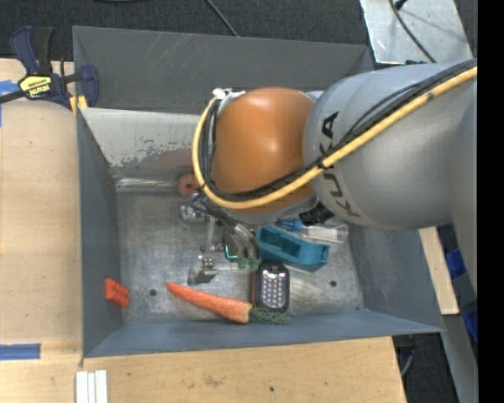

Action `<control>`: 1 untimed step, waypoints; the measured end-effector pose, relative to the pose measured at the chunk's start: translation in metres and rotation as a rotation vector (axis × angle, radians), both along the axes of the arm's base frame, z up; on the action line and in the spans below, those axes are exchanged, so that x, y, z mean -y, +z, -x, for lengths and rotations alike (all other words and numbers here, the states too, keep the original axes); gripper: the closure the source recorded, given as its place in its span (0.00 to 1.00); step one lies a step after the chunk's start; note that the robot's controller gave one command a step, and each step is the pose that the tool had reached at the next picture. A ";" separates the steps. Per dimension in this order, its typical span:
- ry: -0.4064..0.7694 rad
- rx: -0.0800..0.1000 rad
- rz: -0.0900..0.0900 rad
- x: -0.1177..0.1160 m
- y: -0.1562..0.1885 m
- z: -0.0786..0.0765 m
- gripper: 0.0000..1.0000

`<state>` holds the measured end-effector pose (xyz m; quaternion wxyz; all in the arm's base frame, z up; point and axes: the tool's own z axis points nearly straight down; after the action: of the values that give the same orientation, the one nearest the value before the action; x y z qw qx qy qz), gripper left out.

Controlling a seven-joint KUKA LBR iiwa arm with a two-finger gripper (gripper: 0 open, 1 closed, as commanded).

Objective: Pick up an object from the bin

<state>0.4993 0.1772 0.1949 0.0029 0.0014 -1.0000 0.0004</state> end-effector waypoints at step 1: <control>-0.003 0.008 -0.002 0.001 0.004 -0.002 0.00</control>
Offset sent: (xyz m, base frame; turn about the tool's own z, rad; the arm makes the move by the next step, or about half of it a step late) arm -0.0124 0.0021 -0.1116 -0.2081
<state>0.5012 0.1765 0.1990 -0.0011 0.0001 -1.0000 -0.0006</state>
